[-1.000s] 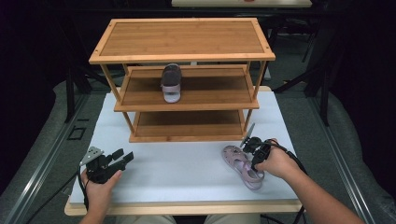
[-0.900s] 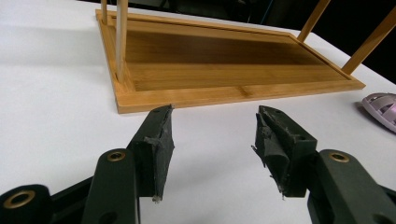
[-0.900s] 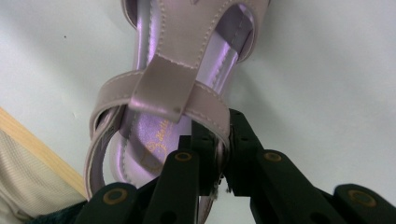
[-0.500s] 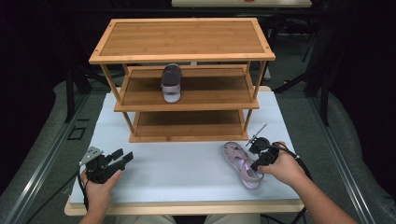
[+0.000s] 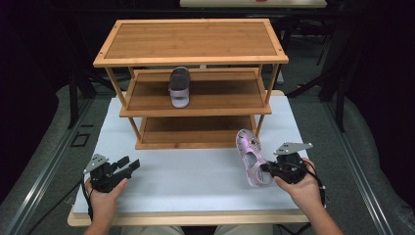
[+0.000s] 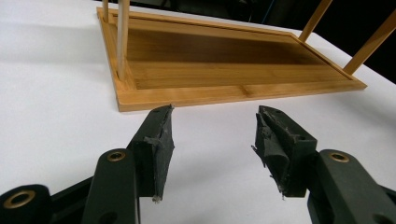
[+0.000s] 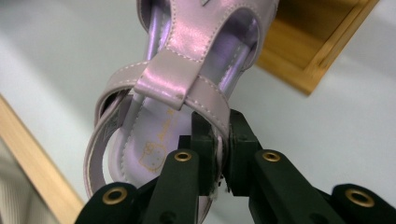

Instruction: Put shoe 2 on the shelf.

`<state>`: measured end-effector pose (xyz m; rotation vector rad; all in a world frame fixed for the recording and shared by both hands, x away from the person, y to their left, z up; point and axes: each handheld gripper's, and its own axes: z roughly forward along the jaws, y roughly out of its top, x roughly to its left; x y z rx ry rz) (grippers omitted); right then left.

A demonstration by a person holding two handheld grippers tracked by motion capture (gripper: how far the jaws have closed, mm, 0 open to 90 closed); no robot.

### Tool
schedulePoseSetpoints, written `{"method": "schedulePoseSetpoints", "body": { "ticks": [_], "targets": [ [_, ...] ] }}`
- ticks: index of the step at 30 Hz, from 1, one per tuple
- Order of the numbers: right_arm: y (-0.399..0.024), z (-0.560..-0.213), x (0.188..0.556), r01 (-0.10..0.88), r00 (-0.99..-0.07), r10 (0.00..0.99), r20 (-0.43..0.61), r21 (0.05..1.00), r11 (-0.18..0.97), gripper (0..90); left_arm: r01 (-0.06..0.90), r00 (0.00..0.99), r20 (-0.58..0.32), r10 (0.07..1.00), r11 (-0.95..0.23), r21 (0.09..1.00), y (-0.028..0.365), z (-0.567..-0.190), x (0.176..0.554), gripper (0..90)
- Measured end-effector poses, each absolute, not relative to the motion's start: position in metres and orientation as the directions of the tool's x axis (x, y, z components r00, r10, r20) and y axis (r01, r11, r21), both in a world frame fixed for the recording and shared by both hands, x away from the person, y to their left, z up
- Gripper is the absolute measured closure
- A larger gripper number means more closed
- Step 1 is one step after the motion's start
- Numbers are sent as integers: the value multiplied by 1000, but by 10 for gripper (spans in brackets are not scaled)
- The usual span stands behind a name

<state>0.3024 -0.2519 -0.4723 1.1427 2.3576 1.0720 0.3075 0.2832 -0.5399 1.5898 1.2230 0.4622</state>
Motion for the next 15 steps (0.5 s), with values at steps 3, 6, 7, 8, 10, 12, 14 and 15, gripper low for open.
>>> {"method": "schedulePoseSetpoints", "body": {
  "ticks": [3, 6, 7, 8, 10, 12, 14, 15],
  "targets": [
    [-251, -474, 295, 496, -615, 787, 52, 801, 335, 838, 480, 401, -275, 874, 55, 875, 284, -541, 308, 465],
    [-249, -476, 293, 452, -597, 800, 64, 850, 269, 838, 483, 395, -278, 876, 59, 874, 284, -542, 309, 465],
    [-249, -476, 293, 452, -597, 800, 64, 850, 269, 838, 483, 395, -278, 876, 59, 874, 284, -542, 309, 465],
    [-246, -476, 290, 403, -570, 818, 76, 894, 198, 838, 480, 390, -282, 876, 68, 875, 284, -542, 309, 465],
    [-245, -476, 289, 380, -565, 823, 68, 906, 186, 838, 479, 388, -283, 877, 70, 875, 285, -542, 309, 465],
    [-238, -473, 284, 297, -524, 847, 85, 951, 88, 837, 475, 382, -282, 880, 75, 877, 286, -542, 310, 466],
    [-236, -472, 284, 272, -515, 852, 96, 961, 56, 837, 474, 380, -283, 881, 78, 877, 286, -542, 309, 466],
    [-233, -470, 283, 253, -511, 853, 109, 967, 28, 837, 472, 378, -289, 880, 85, 877, 286, -542, 309, 466]
  ]
}}
